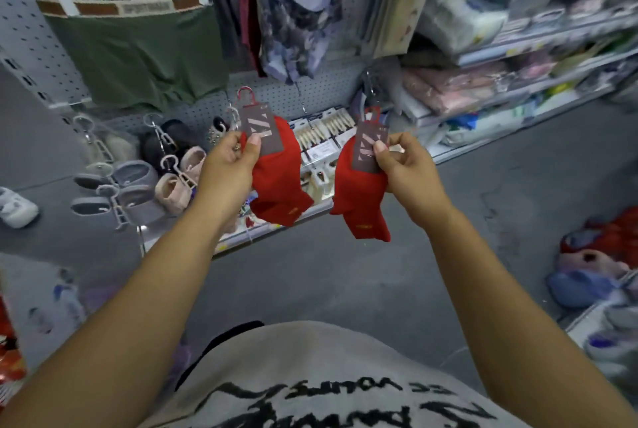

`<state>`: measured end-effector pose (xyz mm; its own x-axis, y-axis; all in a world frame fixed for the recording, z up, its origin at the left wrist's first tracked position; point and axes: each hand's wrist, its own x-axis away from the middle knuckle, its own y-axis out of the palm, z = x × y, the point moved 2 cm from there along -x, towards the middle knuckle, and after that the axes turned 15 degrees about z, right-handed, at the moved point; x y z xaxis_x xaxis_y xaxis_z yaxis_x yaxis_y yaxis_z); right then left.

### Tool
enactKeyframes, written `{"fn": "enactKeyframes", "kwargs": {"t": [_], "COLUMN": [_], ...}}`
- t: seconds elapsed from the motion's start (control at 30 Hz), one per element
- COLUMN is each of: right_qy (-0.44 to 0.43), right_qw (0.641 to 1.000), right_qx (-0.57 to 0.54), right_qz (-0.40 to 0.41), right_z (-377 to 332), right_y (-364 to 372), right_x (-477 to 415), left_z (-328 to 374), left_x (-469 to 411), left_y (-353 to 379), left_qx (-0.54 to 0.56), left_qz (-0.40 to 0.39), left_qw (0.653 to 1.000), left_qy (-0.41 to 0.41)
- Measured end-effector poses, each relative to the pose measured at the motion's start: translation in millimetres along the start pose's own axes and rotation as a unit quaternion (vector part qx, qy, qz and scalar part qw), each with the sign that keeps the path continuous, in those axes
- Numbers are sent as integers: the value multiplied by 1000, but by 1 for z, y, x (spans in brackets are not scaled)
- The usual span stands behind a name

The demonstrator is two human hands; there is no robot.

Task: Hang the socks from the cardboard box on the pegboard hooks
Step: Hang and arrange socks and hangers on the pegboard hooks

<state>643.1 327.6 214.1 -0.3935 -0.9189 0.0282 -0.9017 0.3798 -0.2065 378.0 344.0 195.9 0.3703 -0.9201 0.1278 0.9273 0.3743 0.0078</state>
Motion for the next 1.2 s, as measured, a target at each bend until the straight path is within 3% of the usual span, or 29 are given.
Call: {"fn": "enactKeyframes", "kwargs": {"t": [0.33, 0.67, 0.87, 1.2], "right_qy": [-39, -139, -207, -270], "right_qw": [998, 988, 977, 951], "right_qx": [-16, -35, -38, -36], "right_qz": [44, 65, 28, -146], "right_z": [-49, -166, -229, -298], "right_y": [-24, 14, 61, 171], "right_x": [-93, -210, -263, -287], "left_z": [66, 183, 241, 271], "left_x": [-64, -161, -215, -255], "left_y": [88, 162, 159, 77], "left_qx": [-8, -9, 1, 29], "left_qz": [-30, -75, -11, 142], "left_qw": [997, 977, 962, 949], "left_qy": [69, 199, 271, 280]}}
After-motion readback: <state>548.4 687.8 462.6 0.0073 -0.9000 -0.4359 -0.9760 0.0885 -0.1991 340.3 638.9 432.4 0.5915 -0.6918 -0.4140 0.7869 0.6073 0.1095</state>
